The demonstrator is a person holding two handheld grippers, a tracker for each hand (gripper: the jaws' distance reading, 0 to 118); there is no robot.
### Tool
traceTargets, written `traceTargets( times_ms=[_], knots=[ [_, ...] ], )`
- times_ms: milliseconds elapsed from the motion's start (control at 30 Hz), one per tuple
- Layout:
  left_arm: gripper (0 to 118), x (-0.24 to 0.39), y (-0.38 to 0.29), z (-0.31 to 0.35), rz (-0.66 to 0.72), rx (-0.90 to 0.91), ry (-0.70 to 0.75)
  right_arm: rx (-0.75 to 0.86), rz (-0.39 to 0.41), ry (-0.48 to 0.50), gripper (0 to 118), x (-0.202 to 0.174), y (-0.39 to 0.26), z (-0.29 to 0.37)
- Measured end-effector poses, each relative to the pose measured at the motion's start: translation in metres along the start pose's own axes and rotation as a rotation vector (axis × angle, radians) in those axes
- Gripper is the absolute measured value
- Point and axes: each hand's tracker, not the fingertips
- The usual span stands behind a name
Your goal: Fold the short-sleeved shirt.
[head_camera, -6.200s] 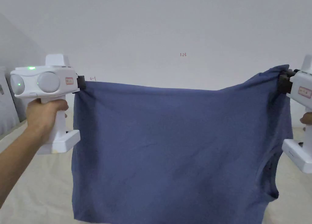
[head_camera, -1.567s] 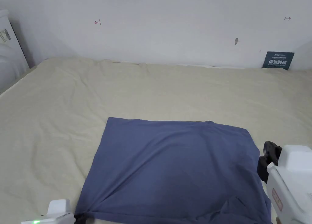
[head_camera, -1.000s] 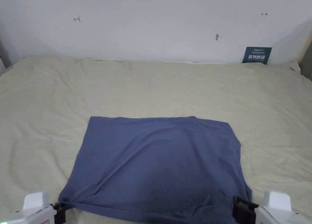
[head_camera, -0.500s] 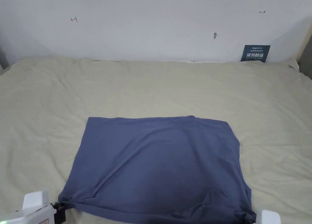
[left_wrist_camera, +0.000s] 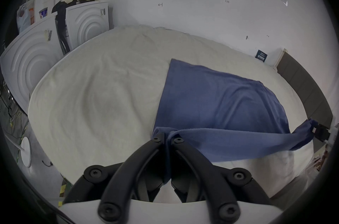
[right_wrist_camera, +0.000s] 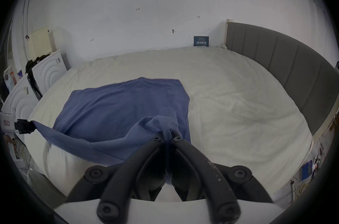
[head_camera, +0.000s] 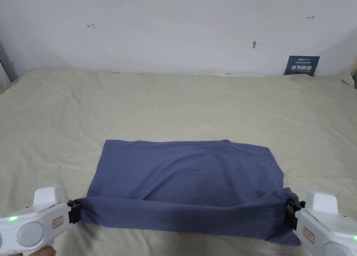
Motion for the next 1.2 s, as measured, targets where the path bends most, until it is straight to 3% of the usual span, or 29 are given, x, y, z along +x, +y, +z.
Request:
traceTargets(
  times_ms=[333, 500, 700, 733, 767, 833, 867, 900, 933, 1200],
  knots=[
    [6, 0.015, 0.054, -0.117, -0.098, -0.103, 0.057, -0.112, -0.02, -0.052, 6, 0.0, 0.034, -0.108],
    [6, 0.047, 0.057, -0.124, -0.137, -0.197, 0.083, -0.21, -0.03, -0.07, 6, 0.005, 0.029, -0.166],
    [8, 0.037, 0.048, -0.154, -0.124, -0.256, 0.09, -0.298, -0.01, -0.073, 7, -0.004, 0.016, -0.186],
    [14, 0.038, 0.05, -0.151, -0.122, -0.255, 0.09, -0.293, -0.008, -0.079, 9, -0.007, 0.016, -0.181],
    [36, 0.033, 0.053, -0.154, -0.118, -0.258, 0.095, -0.289, -0.004, -0.086, 19, -0.01, 0.017, -0.177],
    [86, 0.033, 0.058, -0.146, -0.107, -0.251, 0.128, -0.275, -0.006, -0.088, 55, -0.014, 0.021, -0.167],
    [107, 0.032, 0.06, -0.137, -0.096, -0.226, 0.116, -0.252, -0.007, -0.081, 84, -0.004, 0.028, -0.162],
    [113, 0.032, 0.064, -0.129, -0.079, -0.187, 0.094, -0.223, -0.008, -0.072, 100, -0.005, 0.033, -0.153],
    [112, 0.033, 0.068, -0.116, -0.063, -0.145, 0.085, -0.187, -0.005, -0.057, 105, -0.006, 0.04, -0.141],
    [111, 0.051, 0.086, -0.001, -0.05, 0.216, 0.017, 0.161, 0.089, 0.03, 103, -0.022, 0.089, -0.016]
  ],
)
